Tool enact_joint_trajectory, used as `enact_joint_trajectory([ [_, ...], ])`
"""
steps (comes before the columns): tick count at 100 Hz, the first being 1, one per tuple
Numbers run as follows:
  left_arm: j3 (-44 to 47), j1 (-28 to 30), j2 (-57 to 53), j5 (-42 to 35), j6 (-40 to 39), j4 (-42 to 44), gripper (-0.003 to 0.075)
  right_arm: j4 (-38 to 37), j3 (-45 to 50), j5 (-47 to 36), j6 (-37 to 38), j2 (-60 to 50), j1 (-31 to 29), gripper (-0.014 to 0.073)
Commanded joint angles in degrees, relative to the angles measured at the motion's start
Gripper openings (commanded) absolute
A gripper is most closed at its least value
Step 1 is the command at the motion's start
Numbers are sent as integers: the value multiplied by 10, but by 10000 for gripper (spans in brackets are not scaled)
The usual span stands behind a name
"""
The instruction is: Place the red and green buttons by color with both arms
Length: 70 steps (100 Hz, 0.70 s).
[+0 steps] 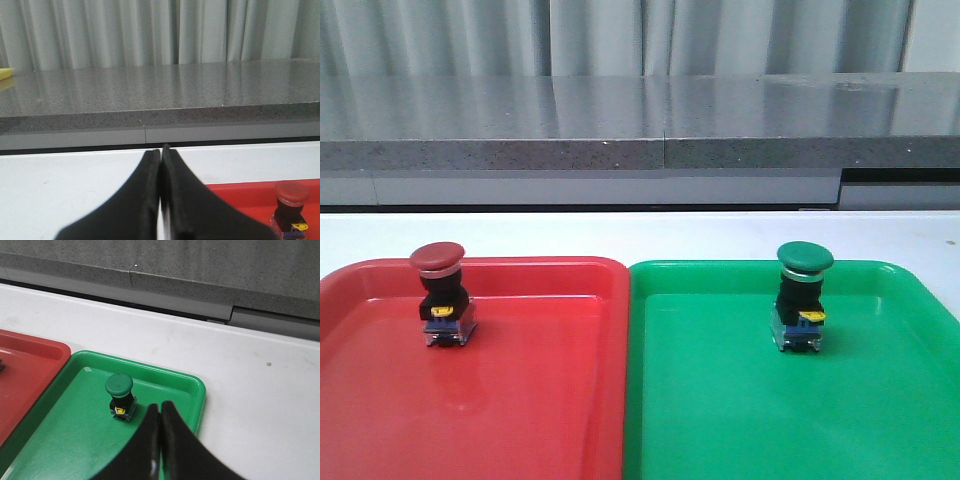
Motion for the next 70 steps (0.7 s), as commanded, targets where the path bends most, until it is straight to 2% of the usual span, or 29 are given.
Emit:
enact_joint_trajectory([
  [1, 23, 1, -17, -47, -2, -1, -19, -11, -15, -39, -2, 2, -1, -69],
  [22, 23, 1, -17, -47, -2, -1, -19, -28, -10, -39, -3, 1, -1, -69],
  [37, 23, 1, -17, -47, -2, -1, -19, -66, 21, -85, -3, -19, -1, -69],
  [56, 23, 1, -17, -47, -2, -1, -19, -42, 72, -99, -9, -102, -9, -69],
  [70, 23, 1, -17, -47, -2, -1, -19, -12, 117, -101, -23, -179, -50, -69],
])
